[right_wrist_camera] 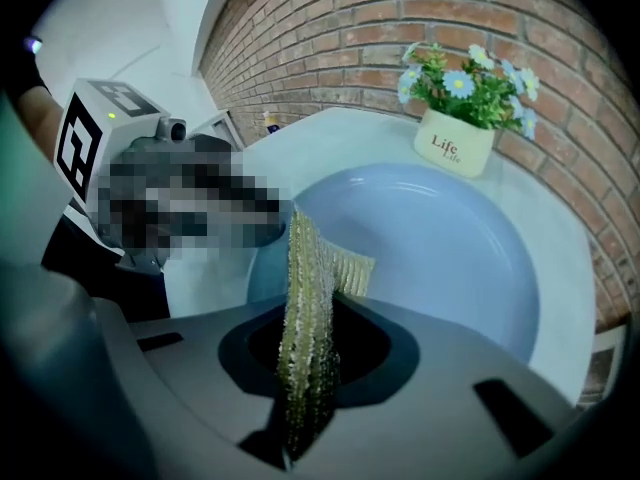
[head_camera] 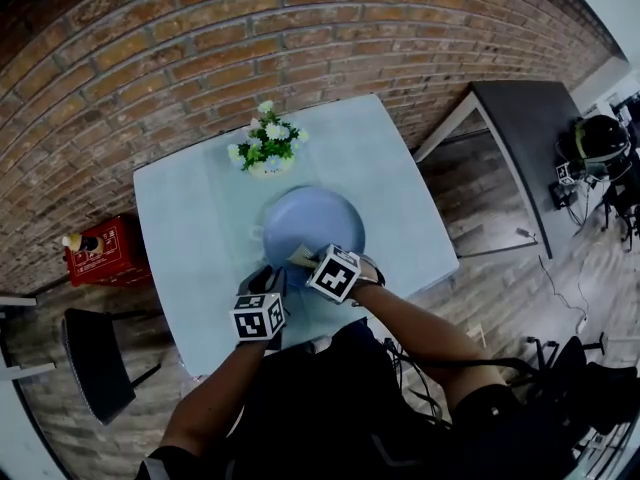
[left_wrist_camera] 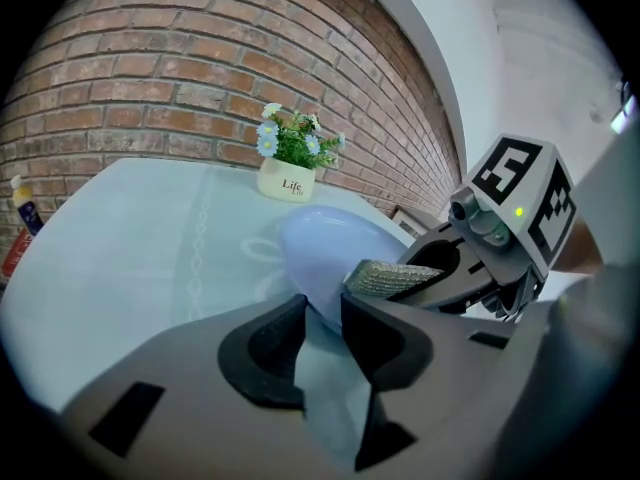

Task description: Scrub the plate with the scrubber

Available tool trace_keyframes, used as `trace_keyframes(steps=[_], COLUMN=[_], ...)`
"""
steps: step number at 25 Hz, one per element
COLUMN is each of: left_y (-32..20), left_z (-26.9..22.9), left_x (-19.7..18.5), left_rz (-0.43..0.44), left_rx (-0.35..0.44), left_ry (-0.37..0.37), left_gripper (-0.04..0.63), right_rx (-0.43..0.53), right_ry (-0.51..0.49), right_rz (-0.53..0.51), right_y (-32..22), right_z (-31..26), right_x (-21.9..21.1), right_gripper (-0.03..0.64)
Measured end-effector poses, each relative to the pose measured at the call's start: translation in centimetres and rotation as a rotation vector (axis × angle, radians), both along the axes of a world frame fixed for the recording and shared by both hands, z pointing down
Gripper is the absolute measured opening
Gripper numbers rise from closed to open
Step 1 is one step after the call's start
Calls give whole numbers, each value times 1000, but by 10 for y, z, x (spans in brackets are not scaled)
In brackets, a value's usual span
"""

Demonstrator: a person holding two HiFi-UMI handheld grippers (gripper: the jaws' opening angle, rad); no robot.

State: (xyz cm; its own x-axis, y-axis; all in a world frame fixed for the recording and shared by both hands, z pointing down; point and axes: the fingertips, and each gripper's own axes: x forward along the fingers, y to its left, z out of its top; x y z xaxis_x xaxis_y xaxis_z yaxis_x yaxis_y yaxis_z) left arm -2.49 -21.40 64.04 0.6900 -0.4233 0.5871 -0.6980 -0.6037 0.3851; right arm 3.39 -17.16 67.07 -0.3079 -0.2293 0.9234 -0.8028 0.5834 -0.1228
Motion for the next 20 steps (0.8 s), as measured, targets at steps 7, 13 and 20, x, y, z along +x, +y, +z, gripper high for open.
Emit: trace_keyframes(steps=[7,13,20], left_y=[1,-7,-14], left_z=[-7,-16,-30], left_x=[-1,-14,-31], left_rz=[7,-55,-139], left_rx=[13,34,66], left_ry=[1,13,10], left_gripper=[105,94,93], right_rx=[-33,-59,-17], right_ry=[-98,-248,-339], right_rz=[13,0,5], right_y=[1,-7,-18], right_z=[-6,-14,-35], right_x=[-21,-43,-42], right_gripper=[67,67,67])
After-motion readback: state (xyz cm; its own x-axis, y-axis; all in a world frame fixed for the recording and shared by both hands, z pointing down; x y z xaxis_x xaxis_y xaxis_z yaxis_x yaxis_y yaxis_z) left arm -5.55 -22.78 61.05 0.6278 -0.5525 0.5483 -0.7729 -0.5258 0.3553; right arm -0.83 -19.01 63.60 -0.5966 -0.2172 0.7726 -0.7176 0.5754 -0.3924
